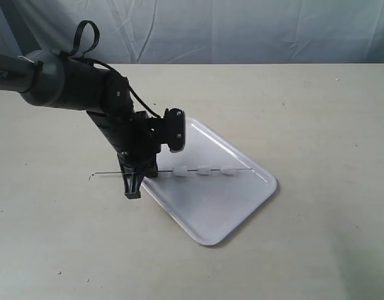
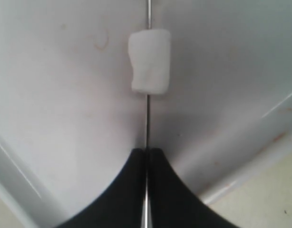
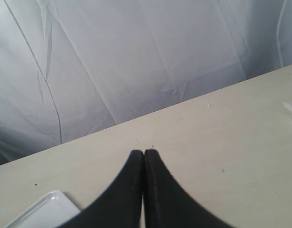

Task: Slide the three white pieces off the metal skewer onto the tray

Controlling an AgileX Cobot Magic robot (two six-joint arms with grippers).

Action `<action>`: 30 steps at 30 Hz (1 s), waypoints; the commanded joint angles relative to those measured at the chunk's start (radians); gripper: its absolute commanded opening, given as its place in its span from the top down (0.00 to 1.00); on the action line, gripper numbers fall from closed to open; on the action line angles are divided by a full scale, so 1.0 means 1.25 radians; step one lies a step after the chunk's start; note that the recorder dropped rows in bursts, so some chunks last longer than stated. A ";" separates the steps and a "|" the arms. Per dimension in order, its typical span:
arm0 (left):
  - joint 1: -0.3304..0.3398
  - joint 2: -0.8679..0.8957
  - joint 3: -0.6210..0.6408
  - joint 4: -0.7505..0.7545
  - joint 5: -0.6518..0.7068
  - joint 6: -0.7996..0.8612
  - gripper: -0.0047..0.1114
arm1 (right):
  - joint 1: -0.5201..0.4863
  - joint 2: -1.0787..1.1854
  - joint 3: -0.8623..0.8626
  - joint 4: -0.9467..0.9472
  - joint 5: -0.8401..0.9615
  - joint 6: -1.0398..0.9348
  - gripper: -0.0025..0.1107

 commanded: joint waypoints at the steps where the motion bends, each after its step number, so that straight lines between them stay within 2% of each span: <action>1: -0.002 0.042 0.010 0.023 -0.016 -0.072 0.96 | 0.004 0.004 0.001 0.000 -0.010 -0.007 0.98; 5: -0.002 0.005 -0.027 0.034 0.000 -0.159 0.96 | 0.004 0.004 0.001 0.000 -0.028 -0.007 0.98; 10: -0.002 -0.065 -0.085 0.052 0.053 -0.351 0.96 | 0.004 0.004 0.001 0.002 -0.059 0.005 0.98; 16: -0.001 -0.164 -0.098 -0.183 0.170 -0.364 0.96 | 0.004 0.004 -0.004 0.002 0.011 0.123 0.98; 20: -0.001 -0.229 -0.093 -0.331 0.234 -0.364 0.96 | 0.004 0.004 -0.069 0.002 0.042 0.123 0.98; 24: -0.001 -0.299 -0.049 -0.466 0.243 -0.387 0.96 | 0.004 0.013 -0.135 0.002 0.070 0.121 0.98; 27: -0.001 -0.338 0.002 -0.498 0.254 -0.390 0.96 | 0.004 0.051 -0.177 0.050 0.121 0.116 0.98; 30: -0.002 -0.371 0.076 -0.549 0.253 -0.390 0.96 | 0.030 0.139 -0.214 0.110 0.157 0.004 0.98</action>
